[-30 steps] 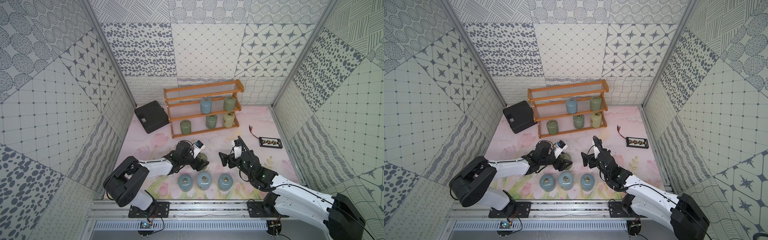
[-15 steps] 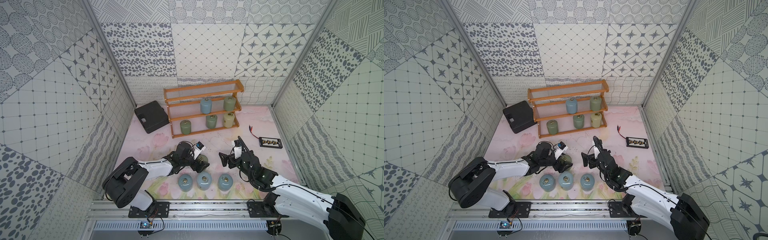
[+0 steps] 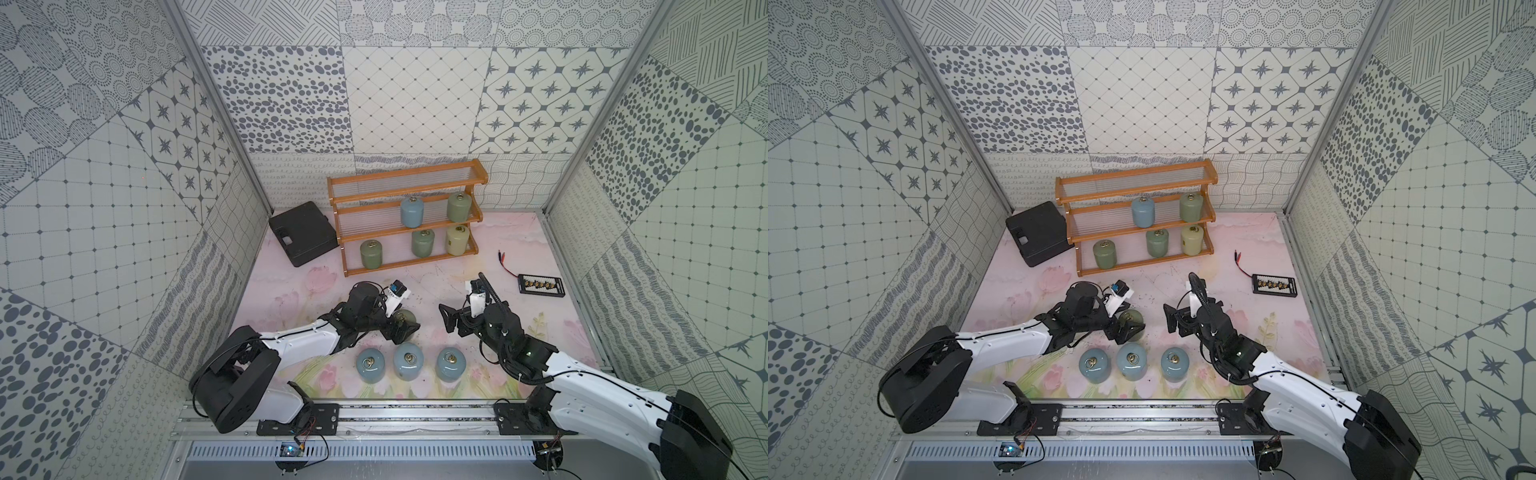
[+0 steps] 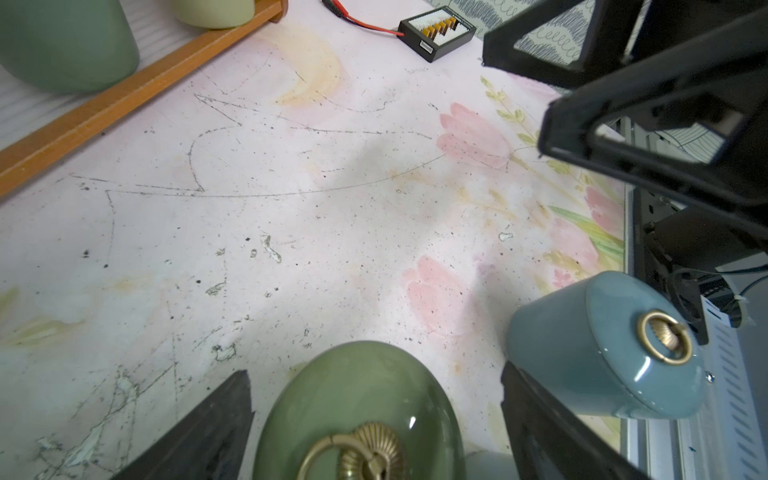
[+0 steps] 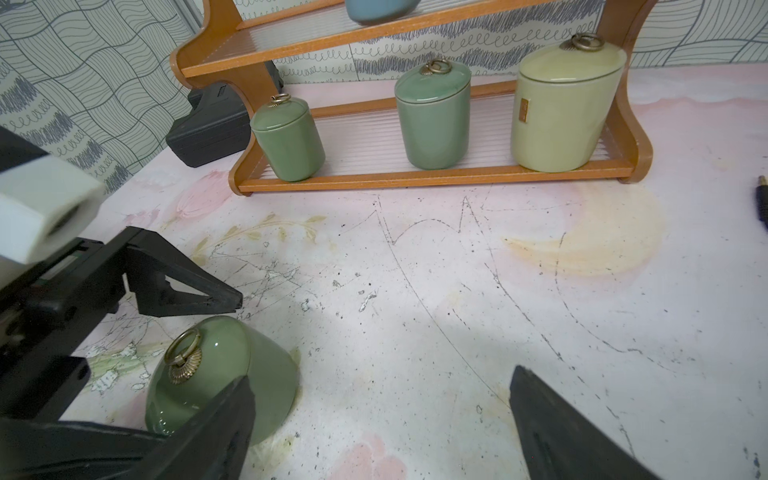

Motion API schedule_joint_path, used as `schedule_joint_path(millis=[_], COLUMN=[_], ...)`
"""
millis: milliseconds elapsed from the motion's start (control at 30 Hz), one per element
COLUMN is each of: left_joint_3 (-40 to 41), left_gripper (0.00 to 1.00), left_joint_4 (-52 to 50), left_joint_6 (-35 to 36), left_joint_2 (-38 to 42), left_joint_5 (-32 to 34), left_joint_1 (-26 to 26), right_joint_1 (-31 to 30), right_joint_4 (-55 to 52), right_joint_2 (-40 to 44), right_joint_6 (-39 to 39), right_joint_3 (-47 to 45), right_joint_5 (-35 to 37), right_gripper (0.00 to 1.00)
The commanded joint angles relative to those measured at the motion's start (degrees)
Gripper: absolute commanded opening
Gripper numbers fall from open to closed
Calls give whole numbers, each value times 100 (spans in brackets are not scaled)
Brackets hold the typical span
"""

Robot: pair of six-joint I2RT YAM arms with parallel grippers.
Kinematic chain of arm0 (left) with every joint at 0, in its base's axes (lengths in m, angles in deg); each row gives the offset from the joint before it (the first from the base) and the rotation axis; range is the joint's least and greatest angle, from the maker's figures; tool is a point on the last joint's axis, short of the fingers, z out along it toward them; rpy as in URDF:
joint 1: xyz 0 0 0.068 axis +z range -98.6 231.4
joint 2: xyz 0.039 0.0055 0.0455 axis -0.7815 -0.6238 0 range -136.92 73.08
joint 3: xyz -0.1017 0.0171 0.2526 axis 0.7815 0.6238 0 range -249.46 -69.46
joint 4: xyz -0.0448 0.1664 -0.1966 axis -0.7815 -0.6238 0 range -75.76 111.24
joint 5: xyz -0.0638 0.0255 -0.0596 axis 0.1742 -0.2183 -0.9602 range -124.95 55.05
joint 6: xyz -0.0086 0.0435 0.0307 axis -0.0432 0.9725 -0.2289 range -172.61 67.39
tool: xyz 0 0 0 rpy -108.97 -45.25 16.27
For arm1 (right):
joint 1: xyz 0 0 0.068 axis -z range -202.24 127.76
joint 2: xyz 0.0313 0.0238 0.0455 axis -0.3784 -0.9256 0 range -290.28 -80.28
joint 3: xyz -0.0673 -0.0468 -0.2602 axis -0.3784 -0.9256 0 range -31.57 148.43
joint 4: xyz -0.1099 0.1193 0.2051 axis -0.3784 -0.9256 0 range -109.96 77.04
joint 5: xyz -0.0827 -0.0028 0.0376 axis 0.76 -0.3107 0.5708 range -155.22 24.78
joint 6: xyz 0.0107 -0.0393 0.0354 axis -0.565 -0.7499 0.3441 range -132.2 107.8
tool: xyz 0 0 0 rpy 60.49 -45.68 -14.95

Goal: Remove the tea canisters from the shelf
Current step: Place the tea canister at the center of the board.

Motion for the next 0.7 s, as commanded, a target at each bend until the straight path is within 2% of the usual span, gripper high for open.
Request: schedule_joint_path(millis=[0, 300, 433, 667], left_joint_3=[-167, -766, -715, -361], left_gripper=[100, 100, 100, 100], left_joint_4=[-472, -1521, -1349, -1045], left_joint_6=[151, 139, -196, -497], left_joint_2=[357, 596, 739, 1123], left_joint_5=[330, 1452, 1946, 2054], left_joint_1=[-14, 184, 380, 532], right_joint_1=[29, 451, 931, 1461], right_joint_4=[95, 53, 112, 311], right_joint_2=[55, -801, -1523, -2932], right_joint_6=[-128, -758, -1113, -1688], right_joint_3=[142, 1177, 1932, 3459], right_joint_5=[50, -363, -955, -1572], right_gripper=[99, 100, 100, 100])
